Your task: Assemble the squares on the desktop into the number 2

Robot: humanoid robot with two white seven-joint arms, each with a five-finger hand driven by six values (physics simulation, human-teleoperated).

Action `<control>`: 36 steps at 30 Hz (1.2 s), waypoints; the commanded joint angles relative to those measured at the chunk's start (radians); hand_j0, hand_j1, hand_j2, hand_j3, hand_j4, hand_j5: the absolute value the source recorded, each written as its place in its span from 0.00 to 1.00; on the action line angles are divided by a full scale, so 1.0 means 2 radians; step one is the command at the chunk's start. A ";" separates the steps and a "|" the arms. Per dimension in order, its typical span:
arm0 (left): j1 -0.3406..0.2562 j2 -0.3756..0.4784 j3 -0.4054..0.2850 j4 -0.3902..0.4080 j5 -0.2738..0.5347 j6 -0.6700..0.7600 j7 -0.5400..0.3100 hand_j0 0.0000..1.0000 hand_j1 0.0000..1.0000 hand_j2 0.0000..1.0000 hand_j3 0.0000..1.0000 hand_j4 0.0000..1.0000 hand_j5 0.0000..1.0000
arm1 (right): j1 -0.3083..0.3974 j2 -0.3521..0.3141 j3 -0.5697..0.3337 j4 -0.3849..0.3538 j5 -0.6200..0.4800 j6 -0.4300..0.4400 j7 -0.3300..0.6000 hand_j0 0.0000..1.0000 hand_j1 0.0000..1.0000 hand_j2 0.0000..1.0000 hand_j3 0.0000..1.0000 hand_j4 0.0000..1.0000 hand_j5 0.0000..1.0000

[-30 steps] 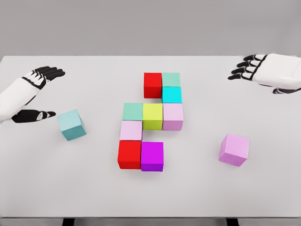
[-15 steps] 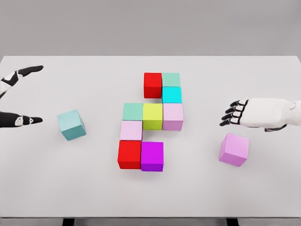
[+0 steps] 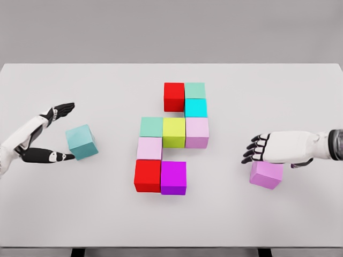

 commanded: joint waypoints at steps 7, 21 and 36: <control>0.001 -0.012 -0.004 0.003 -0.001 0.014 0.000 0.99 0.99 0.99 0.99 0.99 0.99 | 0.001 -0.001 0.010 0.000 -0.002 0.001 0.000 0.90 0.90 0.90 0.90 0.90 0.90; -0.010 -0.045 -0.004 0.020 -0.006 0.041 0.000 0.99 0.99 0.99 0.99 0.99 0.99 | -0.006 0.031 -0.028 0.001 -0.029 0.001 0.000 0.63 0.63 0.63 0.63 0.63 0.63; -0.025 -0.081 -0.012 0.040 -0.048 0.076 0.000 0.99 0.99 0.99 0.99 0.99 0.99 | -0.014 0.133 -0.017 0.000 -0.029 0.001 0.000 0.64 0.64 0.64 0.64 0.64 0.64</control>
